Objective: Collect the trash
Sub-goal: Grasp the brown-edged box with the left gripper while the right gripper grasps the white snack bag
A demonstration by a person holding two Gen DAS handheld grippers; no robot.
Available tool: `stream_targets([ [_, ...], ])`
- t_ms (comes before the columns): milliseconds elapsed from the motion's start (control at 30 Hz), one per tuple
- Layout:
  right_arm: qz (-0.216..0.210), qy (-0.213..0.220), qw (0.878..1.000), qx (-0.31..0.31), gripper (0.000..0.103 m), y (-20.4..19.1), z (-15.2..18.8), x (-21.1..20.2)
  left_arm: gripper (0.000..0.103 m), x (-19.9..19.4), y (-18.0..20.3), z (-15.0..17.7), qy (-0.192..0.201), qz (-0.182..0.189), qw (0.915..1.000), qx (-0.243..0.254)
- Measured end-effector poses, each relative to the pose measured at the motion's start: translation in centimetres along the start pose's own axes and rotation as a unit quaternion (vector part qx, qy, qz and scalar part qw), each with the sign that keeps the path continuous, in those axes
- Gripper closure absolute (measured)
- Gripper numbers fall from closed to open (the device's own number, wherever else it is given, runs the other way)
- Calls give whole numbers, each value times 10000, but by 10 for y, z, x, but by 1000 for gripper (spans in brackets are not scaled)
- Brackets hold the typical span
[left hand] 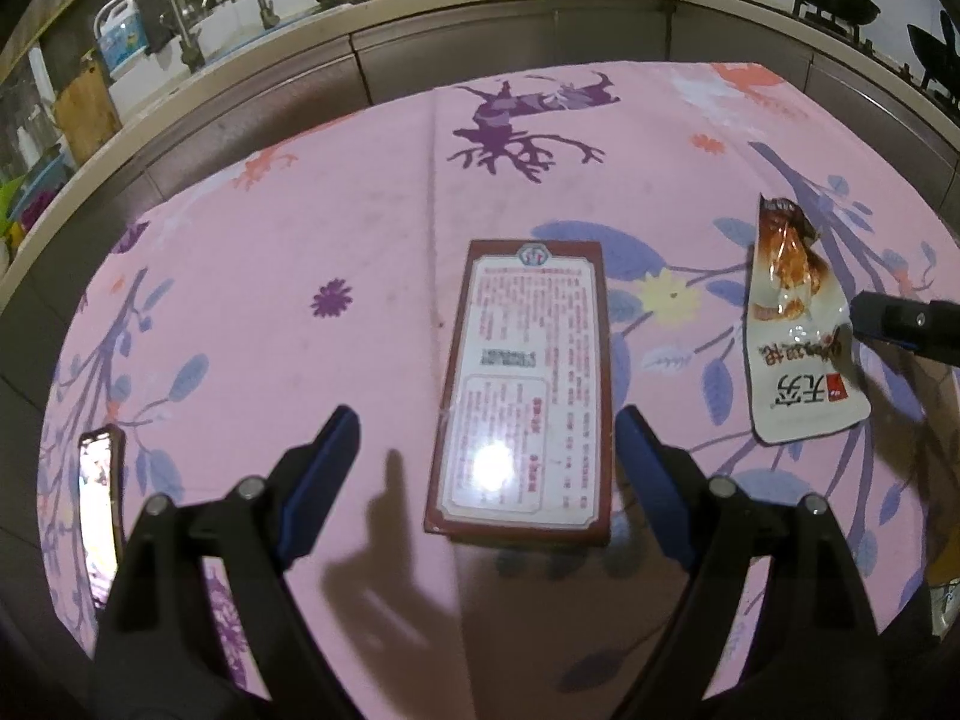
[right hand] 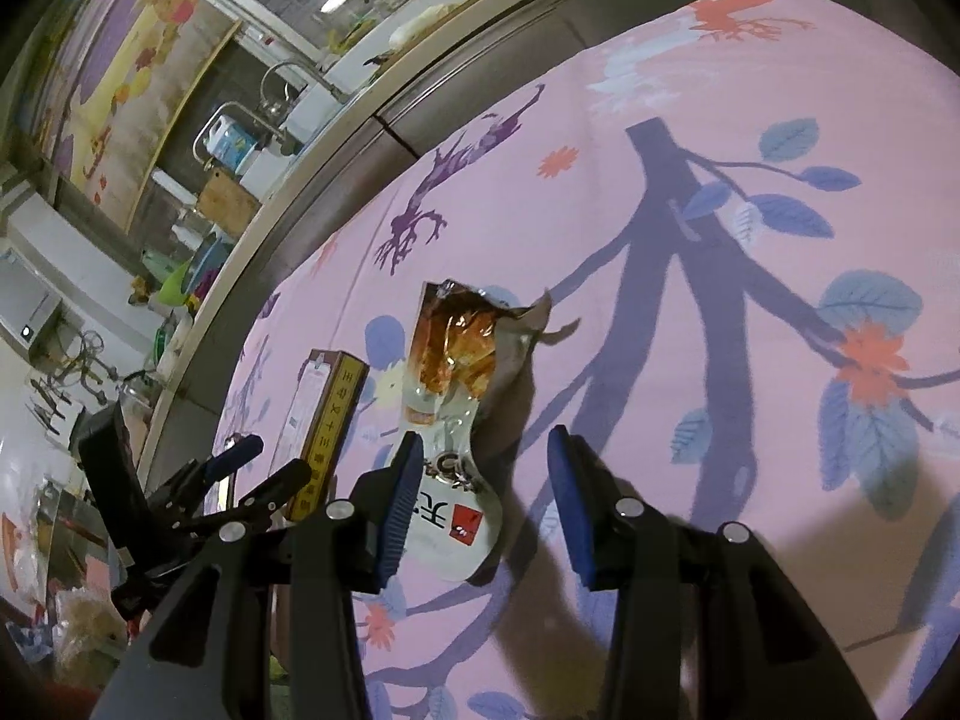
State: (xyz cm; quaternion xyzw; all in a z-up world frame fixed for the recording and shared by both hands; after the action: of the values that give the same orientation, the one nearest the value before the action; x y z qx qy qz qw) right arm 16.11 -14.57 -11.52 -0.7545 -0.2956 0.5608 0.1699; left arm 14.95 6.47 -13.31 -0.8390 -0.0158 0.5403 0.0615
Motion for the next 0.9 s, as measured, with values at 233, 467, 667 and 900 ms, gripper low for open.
stream_targets([
  [233,87,-55,9995,-284,62,-14,1,10,20,3,-2,0,-9,12,10000,-3],
  [467,46,-51,9994,-336,62,-20,1,16,22,5,-1,1,-15,47,10000,-11],
  [667,17,-30,9994,-341,62,-19,1,17,31,10,1,1,-89,115,9999,-26],
  [900,9,-23,9992,-395,62,-22,0,21,40,15,3,3,-137,230,9996,-42],
])
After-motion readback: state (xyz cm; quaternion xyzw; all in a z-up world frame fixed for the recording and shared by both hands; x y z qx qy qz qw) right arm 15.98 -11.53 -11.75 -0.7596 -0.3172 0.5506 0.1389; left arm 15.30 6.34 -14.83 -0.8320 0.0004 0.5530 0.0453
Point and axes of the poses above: each gripper's, at about its wrist camera, not at the fingertips, and x roughly the way its jaws point, y to its right, z to its underside, the point moved 8 cm from there along x, roughly the way its jaws point, and after that the axes turned 13 degrees about -y, right-handed, at the moved point
